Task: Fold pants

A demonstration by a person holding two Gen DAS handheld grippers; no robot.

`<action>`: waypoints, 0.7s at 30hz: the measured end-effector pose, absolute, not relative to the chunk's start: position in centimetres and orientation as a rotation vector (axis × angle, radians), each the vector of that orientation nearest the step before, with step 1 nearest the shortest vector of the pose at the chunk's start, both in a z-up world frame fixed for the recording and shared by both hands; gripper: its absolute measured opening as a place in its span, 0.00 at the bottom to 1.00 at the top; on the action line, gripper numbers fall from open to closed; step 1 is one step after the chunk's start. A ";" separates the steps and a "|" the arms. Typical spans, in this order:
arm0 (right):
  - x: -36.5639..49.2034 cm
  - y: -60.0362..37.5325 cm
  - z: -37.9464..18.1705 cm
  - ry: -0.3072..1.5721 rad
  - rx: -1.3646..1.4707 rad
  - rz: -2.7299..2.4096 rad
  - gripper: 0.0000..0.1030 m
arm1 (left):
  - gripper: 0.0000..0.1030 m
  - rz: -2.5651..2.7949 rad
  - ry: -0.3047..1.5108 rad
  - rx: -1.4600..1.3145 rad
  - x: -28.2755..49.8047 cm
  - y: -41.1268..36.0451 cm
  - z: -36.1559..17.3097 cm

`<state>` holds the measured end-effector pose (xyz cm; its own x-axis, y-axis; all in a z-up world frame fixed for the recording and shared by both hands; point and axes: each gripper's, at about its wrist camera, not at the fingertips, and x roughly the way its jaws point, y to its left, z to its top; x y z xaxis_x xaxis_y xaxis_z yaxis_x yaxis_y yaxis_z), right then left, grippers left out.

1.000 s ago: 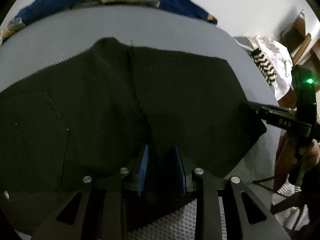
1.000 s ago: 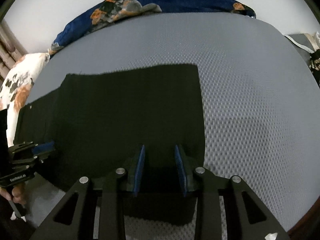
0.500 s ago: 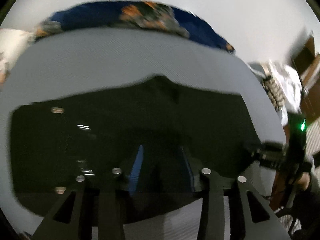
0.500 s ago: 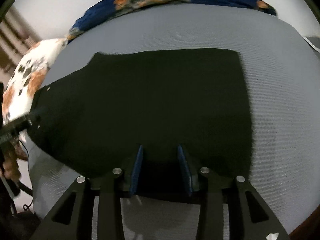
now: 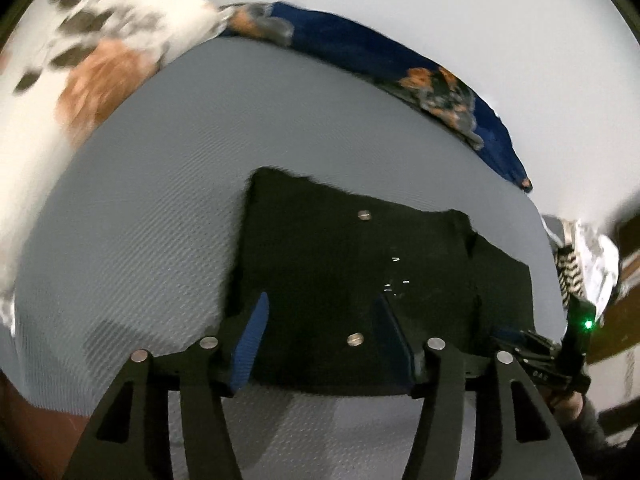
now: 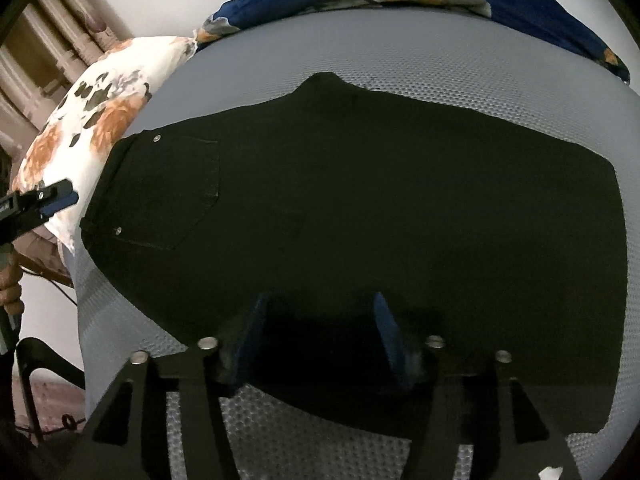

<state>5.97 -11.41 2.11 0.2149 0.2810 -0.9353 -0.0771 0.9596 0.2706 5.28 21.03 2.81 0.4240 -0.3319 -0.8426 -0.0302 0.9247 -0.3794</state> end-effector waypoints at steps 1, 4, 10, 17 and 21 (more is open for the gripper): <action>6.0 -11.3 2.1 1.335 0.175 0.248 0.56 | 0.57 -0.190 1.134 -0.396 5.1 22.0 2.5; 6.2 -11.1 2.0 1.340 0.188 0.235 0.58 | 0.57 -0.175 1.175 -0.479 4.8 23.9 1.5; 6.5 -10.5 1.9 1.350 0.199 0.218 0.63 | 0.58 -0.214 1.280 -0.574 4.4 25.3 -1.1; 6.5 -10.1 1.8 1.357 0.183 0.208 0.68 | 0.58 -0.268 1.333 -0.829 4.4 27.3 -4.2; 6.6 -10.1 1.8 1.362 0.191 0.207 0.69 | 0.59 -0.288 1.338 -0.896 4.5 27.7 -5.7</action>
<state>6.57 -10.12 1.76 0.1949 0.2572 -0.9465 -0.0362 0.9662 0.2551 4.49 27.71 -5.71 0.2545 -0.6529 -0.7134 -0.3009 0.6476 -0.7001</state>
